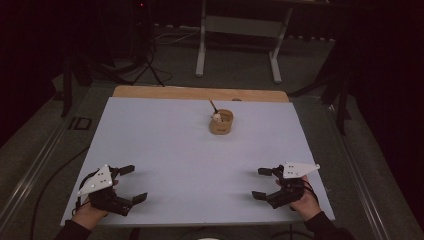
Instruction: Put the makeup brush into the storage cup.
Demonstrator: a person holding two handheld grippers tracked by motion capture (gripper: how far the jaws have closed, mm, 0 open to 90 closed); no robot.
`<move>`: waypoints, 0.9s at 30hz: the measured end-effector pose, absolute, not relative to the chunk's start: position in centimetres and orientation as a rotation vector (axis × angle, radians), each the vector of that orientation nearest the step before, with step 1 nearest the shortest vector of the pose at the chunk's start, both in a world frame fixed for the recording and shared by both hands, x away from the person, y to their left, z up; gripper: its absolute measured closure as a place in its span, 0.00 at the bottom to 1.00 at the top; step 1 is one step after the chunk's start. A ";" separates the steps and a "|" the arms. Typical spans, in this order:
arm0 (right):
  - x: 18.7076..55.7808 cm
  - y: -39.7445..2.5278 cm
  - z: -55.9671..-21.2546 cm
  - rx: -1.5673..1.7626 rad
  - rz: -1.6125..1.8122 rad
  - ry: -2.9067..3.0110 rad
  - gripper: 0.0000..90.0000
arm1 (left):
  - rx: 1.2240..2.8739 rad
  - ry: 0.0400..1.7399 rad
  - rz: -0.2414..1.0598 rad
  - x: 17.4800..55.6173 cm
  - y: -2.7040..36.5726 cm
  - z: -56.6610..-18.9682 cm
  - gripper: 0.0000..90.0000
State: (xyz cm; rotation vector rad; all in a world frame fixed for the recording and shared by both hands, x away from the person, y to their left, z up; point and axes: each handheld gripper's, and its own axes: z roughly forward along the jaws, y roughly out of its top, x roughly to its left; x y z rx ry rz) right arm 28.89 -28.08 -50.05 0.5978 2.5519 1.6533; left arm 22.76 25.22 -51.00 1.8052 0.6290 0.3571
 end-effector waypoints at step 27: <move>29.0 -30.1 -51.5 0.692 1.589 2.483 0.12 | 1.810 0.643 0.357 22.9 25.2 -51.2 0.01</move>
